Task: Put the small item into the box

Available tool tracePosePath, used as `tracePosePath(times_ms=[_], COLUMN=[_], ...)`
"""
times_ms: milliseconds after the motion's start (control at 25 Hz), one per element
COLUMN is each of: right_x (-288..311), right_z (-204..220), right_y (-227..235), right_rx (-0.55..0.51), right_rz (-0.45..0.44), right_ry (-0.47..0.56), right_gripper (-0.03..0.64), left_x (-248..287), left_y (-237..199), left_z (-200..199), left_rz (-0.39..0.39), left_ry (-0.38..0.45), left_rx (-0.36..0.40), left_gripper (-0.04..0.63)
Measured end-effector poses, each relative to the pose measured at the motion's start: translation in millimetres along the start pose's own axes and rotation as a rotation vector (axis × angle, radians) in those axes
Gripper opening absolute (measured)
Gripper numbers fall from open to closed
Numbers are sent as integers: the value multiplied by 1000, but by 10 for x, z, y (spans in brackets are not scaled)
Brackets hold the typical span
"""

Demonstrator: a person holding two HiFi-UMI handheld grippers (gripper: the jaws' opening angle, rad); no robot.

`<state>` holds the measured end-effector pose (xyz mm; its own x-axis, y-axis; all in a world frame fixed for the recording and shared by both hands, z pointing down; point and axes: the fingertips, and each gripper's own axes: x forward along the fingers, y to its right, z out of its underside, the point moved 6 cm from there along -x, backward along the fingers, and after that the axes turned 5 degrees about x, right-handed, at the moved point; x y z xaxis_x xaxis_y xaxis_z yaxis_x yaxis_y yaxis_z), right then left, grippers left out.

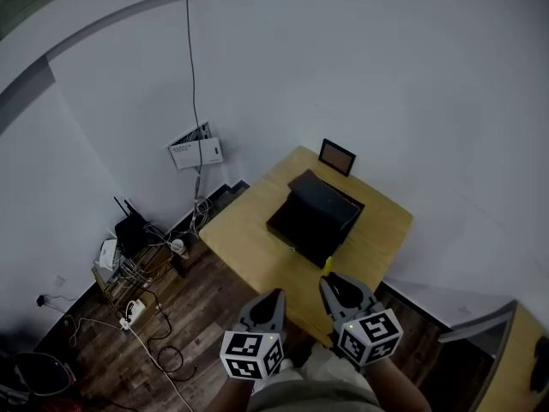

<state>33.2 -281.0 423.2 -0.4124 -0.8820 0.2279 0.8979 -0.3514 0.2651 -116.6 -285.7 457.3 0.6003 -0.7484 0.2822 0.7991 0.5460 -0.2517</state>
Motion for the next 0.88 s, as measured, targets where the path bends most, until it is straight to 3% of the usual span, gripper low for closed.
tracePosePath(times_ms=[400,880], right_x=[787,1837], right_z=[28,453], right_y=[651,1326], right_rx=[-33,-89], right_rz=[39,8], right_ry=[-108,-369], right_gripper=[46,46], left_x=[438,1046], left_y=[-276,-527], left_z=[44,166], left_rz=[-12,-60], left_ry=[-46,-136], left_rx=[-38,-106], left_gripper=[3,3])
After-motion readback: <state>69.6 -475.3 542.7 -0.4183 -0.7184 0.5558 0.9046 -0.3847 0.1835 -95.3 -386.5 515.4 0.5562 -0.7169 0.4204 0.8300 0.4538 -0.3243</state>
